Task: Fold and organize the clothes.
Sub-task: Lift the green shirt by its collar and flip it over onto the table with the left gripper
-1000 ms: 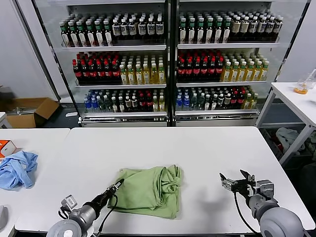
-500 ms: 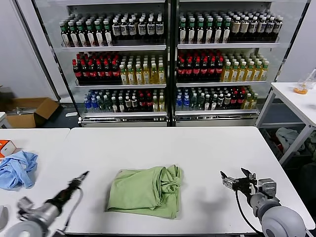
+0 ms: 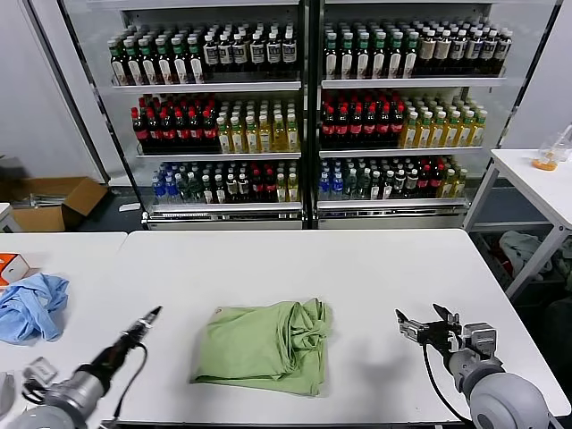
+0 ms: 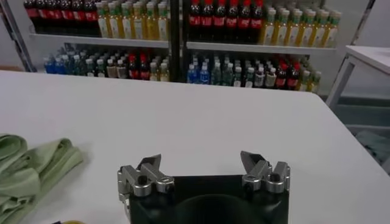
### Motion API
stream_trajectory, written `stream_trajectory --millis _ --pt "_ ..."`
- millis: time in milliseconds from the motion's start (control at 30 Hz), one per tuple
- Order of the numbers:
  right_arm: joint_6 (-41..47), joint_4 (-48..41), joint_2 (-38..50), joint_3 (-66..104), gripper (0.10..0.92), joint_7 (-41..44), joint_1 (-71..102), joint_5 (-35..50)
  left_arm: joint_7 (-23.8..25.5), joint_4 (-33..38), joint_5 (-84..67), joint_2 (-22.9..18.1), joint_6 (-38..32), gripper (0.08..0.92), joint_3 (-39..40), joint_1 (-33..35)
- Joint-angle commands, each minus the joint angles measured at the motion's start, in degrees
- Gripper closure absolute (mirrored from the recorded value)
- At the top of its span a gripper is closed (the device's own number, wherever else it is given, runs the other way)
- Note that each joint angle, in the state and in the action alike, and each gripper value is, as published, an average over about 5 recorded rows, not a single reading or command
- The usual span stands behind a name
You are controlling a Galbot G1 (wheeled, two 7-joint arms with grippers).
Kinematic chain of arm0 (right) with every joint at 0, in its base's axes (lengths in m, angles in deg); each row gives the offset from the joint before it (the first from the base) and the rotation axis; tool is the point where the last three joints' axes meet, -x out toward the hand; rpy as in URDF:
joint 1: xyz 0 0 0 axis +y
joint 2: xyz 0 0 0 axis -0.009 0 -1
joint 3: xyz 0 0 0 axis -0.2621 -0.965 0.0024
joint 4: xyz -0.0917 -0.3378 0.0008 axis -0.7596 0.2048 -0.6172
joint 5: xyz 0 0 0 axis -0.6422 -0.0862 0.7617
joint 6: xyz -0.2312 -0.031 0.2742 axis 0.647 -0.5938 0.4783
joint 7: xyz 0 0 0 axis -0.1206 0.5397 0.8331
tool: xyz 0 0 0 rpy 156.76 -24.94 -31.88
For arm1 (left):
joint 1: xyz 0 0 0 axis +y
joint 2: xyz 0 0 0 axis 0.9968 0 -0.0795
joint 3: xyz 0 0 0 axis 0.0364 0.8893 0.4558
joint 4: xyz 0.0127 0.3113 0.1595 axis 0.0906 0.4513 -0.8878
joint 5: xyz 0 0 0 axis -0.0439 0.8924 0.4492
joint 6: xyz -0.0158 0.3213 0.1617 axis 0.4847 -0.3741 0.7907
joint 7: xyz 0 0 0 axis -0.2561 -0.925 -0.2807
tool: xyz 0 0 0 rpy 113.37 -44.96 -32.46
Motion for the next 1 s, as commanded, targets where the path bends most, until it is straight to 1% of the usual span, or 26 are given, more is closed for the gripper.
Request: stream_trajectory --millis 33,333,467,567,800,900,1000 --pt "0.0 -0.1 -0.1 0.2 0.203 0.0 0.3 0.0 1.5 -1.6 20.6 -2.7 -0.5 0.552 15.6 -0.6" --pt "0.0 -0.7 -0.5 -0.3 0.203 -0.1 -0.3 -0.2 2.1 -2.4 22.2 -2.1 -1.0 0.292 18.5 -2.3" --pt "0.0 -1.0 -0.6 -0.6 0.203 -0.2 -0.7 -0.3 2.4 -4.2 23.7 -1.8 -1.5 0.201 19.4 -3.3" --pt "0.0 -1.0 -0.6 -0.6 0.203 -0.3 -0.8 -0.3 2.5 -5.2 24.0 -1.7 -1.8 0.180 19.7 -3.8" --pt "0.0 -1.1 -0.4 -0.4 0.203 -0.4 -0.9 -0.3 3.2 -5.5 23.3 -1.7 -2.6 0.177 19.9 -4.1" --pt "0.0 -1.1 -0.4 -0.5 0.203 -0.5 -0.9 -0.3 3.4 -5.9 21.8 -1.8 -2.9 0.209 19.7 -4.4" --pt "0.0 -1.0 -0.5 -0.6 0.203 -0.7 -1.0 -0.3 3.5 -6.4 19.3 -1.9 -2.9 0.285 19.2 -4.7"
